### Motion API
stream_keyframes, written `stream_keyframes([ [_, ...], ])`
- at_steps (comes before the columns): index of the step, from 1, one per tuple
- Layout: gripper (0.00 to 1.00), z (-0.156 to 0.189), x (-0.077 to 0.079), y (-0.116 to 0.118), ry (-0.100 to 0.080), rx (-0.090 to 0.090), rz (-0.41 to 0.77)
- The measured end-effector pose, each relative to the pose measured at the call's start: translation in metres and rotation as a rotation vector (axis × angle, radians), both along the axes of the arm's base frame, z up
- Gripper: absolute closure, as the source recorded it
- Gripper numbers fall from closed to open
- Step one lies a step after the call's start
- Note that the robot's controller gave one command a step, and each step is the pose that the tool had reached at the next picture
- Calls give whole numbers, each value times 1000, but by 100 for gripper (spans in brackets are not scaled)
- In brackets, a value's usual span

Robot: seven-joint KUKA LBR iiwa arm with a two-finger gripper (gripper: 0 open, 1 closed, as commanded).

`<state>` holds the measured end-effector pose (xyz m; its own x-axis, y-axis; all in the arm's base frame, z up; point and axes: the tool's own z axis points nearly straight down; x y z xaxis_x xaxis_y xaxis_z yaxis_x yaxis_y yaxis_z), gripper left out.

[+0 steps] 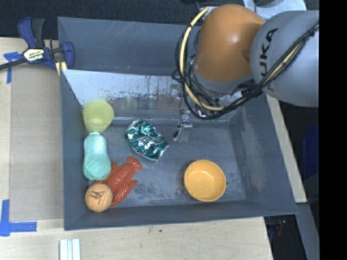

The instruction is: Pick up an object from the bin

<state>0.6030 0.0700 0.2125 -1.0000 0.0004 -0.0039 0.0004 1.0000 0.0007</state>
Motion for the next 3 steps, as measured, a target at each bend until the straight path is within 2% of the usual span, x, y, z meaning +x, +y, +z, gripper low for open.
stream_keyframes([
  [1, 0, -142, -7, 42, 1, 3, -88],
  [2, 0, -64, -6, 46, -12, 3, -255],
  [3, 0, -111, -12, 74, 5, -1, -234],
])
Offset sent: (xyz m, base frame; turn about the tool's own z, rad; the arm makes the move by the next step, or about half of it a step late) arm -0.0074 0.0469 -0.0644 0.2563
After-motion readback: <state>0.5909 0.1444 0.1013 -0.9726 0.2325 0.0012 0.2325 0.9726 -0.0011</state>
